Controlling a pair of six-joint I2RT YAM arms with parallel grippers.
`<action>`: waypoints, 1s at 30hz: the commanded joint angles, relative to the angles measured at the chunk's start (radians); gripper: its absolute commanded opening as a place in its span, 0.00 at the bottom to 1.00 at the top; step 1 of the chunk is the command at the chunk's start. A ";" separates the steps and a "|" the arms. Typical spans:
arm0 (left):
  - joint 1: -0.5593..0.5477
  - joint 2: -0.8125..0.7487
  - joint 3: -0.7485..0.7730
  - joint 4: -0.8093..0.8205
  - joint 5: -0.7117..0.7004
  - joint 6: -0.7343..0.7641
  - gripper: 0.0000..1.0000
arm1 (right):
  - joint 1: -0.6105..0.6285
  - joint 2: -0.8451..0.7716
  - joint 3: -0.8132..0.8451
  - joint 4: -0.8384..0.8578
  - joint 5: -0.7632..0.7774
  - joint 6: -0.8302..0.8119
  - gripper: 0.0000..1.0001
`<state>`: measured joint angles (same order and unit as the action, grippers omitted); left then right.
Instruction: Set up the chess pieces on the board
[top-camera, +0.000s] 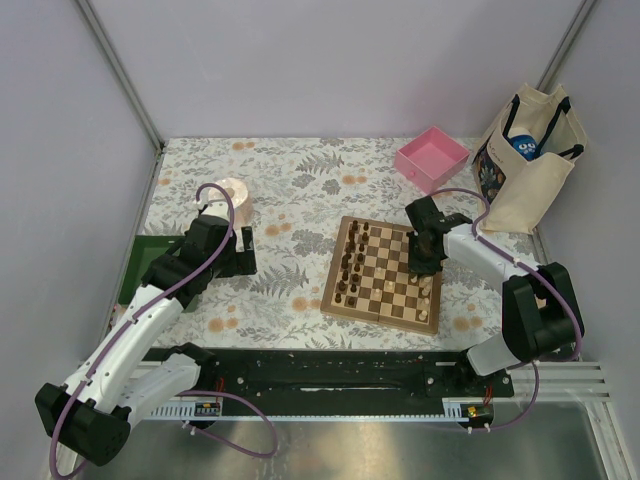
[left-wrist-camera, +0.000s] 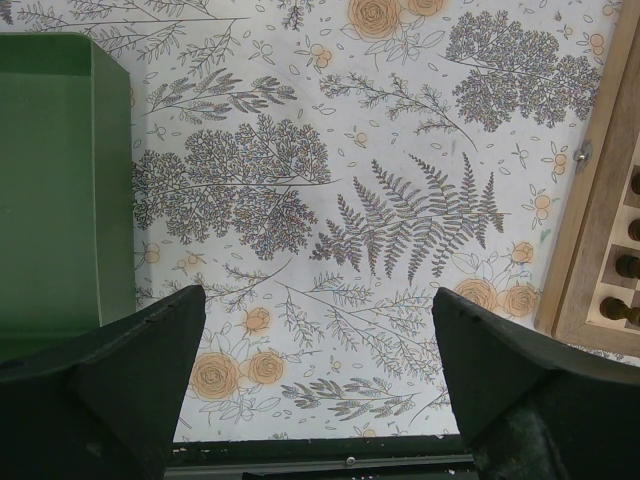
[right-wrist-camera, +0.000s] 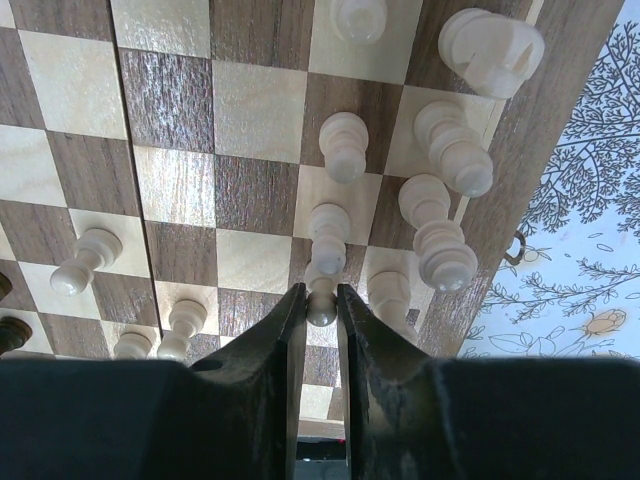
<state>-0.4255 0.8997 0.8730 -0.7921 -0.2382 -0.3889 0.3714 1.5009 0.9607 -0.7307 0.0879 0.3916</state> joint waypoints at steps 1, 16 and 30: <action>0.004 0.004 0.004 0.030 0.014 0.008 0.99 | 0.008 -0.008 0.004 -0.003 0.007 -0.013 0.29; 0.004 0.001 0.004 0.031 0.014 0.008 0.99 | 0.043 -0.096 0.091 -0.013 -0.070 -0.014 0.41; 0.005 0.001 0.004 0.031 0.014 0.007 0.99 | 0.187 -0.039 0.046 0.016 -0.082 0.055 0.43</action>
<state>-0.4255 0.9001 0.8730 -0.7921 -0.2379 -0.3889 0.5339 1.4410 1.0237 -0.7307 0.0135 0.4179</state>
